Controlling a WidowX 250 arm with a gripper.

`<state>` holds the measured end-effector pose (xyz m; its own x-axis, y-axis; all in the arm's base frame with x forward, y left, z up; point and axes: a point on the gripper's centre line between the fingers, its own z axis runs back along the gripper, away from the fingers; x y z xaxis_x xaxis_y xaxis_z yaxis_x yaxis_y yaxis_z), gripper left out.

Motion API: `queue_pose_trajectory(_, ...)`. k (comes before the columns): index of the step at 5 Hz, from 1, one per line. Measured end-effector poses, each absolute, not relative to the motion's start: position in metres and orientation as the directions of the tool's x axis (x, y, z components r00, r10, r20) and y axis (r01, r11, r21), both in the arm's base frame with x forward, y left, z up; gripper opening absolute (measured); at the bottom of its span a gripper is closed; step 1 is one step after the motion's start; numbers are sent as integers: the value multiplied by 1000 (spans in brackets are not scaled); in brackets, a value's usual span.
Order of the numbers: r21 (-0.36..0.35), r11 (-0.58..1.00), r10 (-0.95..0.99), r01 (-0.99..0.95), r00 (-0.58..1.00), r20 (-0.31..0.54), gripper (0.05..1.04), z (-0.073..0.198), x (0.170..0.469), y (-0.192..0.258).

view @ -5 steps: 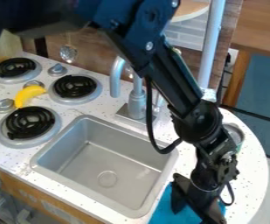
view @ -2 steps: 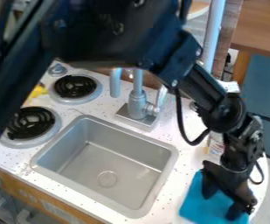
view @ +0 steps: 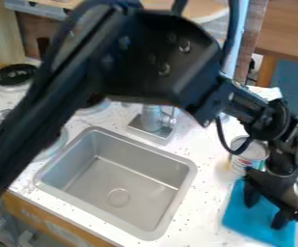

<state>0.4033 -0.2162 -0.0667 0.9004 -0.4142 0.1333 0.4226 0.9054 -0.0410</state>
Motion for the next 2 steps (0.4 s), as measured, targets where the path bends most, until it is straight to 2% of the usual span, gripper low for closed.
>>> queue_pose_trajectory(1, -24, 897, -434, 442, 890, 142, 1000, -66, 417, -224)
queue_pose_trajectory(2, -14, 899, -429, 437, 890, 155, 1000, -66, 415, -222)
